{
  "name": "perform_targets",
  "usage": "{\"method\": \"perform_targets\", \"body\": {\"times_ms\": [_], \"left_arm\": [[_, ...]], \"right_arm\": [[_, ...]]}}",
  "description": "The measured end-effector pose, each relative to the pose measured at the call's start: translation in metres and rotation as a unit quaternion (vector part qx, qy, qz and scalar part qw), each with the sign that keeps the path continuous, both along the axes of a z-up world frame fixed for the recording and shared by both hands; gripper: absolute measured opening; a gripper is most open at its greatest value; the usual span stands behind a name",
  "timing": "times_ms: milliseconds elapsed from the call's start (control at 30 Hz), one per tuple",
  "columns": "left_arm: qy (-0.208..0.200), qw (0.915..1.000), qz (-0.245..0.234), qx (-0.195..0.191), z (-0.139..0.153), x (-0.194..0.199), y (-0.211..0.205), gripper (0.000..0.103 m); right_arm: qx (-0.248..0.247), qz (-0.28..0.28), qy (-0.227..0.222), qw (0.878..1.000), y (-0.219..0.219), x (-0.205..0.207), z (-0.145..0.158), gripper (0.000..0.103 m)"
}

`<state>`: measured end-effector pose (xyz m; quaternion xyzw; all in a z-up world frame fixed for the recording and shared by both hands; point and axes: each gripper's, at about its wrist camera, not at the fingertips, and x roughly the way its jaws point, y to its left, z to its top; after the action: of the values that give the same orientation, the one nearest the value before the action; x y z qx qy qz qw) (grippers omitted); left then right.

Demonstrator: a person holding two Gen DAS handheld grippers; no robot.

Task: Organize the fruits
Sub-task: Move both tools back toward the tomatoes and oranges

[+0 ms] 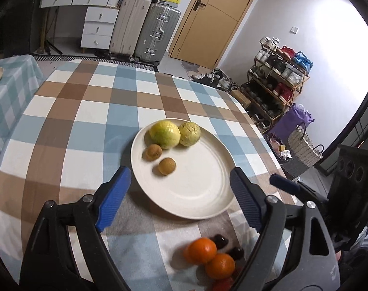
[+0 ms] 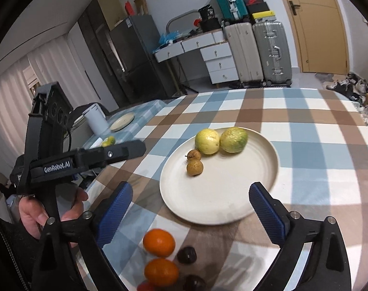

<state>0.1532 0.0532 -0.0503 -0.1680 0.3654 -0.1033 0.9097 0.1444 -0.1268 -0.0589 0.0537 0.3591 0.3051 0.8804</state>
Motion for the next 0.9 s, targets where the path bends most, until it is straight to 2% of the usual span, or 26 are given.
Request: {"method": "perform_targets", "body": {"times_ms": [100, 233, 467, 600, 900], "left_arm": [[-0.006, 0.9997, 0.008, 0.020, 0.006, -0.018, -0.008, 0.088], [-0.017, 0.9992, 0.017, 0.032, 0.012, -0.037, -0.014, 0.101], [-0.026, 0.9979, 0.013, 0.057, 0.015, -0.073, -0.026, 0.102], [-0.033, 0.9949, 0.012, 0.095, 0.008, -0.094, -0.039, 0.102], [0.000, 0.9961, 0.014, 0.087, -0.021, -0.123, -0.045, 0.102]], "right_arm": [[0.009, -0.013, -0.009, 1.000, -0.010, -0.012, 0.005, 0.102], [0.020, -0.025, -0.022, 0.999, -0.020, -0.029, 0.010, 0.103], [0.018, -0.031, -0.032, 0.999, -0.025, -0.055, 0.012, 0.103], [0.024, -0.016, -0.028, 0.999, -0.027, -0.073, 0.008, 0.103], [0.017, -0.014, -0.009, 1.000, -0.032, -0.109, -0.014, 0.103]]}}
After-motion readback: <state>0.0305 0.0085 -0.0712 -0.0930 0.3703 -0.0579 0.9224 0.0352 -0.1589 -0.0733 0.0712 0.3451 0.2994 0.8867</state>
